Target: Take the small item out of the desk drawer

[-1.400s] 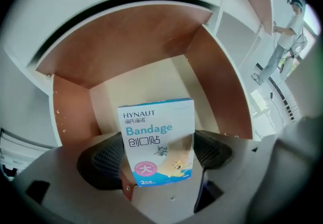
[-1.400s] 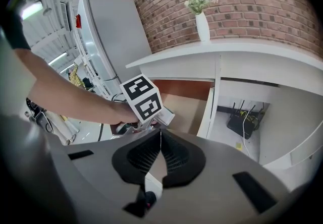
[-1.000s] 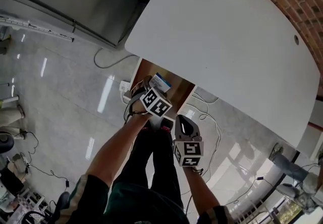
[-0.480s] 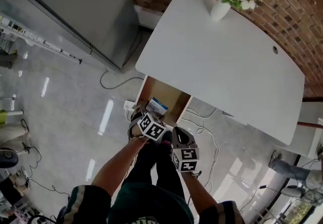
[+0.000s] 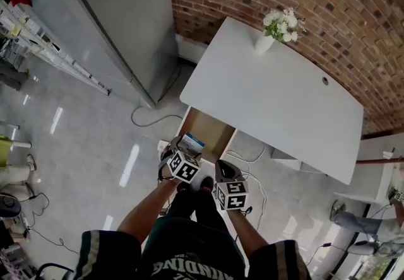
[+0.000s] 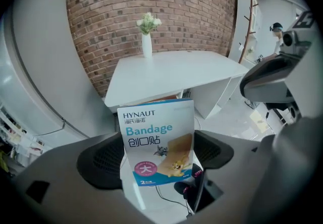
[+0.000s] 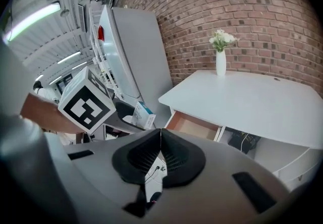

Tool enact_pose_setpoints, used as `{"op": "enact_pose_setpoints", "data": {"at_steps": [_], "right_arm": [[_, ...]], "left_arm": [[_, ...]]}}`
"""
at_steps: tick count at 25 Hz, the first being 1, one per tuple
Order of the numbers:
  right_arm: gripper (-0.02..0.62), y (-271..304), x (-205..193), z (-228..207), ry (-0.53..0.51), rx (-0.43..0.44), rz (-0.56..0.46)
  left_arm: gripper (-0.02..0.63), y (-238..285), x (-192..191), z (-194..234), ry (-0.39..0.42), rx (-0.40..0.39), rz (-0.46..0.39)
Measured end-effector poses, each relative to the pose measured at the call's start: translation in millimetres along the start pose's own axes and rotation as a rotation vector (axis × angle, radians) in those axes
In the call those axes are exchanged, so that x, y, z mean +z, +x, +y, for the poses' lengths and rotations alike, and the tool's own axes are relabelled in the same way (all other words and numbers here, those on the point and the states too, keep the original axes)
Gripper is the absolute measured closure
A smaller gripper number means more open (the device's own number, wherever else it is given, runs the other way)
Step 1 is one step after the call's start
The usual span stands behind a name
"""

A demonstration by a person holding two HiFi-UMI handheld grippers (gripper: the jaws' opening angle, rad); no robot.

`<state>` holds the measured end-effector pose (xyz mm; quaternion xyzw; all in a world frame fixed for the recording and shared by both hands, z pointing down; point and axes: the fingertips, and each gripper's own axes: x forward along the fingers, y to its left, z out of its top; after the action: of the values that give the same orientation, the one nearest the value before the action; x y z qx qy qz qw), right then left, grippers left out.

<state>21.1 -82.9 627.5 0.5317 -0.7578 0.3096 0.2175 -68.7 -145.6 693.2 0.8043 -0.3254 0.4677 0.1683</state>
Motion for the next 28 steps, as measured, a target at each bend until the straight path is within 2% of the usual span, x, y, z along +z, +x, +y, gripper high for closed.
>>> {"op": "enact_pose_setpoints", "data": {"at_steps": [5, 12, 16, 20, 24, 28], "right_arm": [[0.571, -14, 29, 15, -0.072, 0.028, -0.032], [0.571, -34, 87, 24, -0.130, 0.039, -0.136], [0.571, -47, 119, 32, -0.233, 0.050, -0.195], [0.571, -59, 151, 38, -0.262, 0.050, -0.270], [0.571, -72, 176, 48, -0.337, 0.020, -0.332], [0.571, -83, 200, 52, -0.335, 0.007, -0.385]], "left_arm": [[0.167, -49, 20, 10, -0.045, 0.026, -0.101], [0.167, -116, 47, 42, -0.124, 0.098, -0.250], [0.167, -144, 68, 54, -0.110, 0.137, -0.319], [0.167, -174, 92, 66, -0.082, 0.166, -0.396], [0.166, -204, 111, 74, -0.068, 0.189, -0.472], [0.167, -227, 128, 83, -0.055, 0.200, -0.528]]}}
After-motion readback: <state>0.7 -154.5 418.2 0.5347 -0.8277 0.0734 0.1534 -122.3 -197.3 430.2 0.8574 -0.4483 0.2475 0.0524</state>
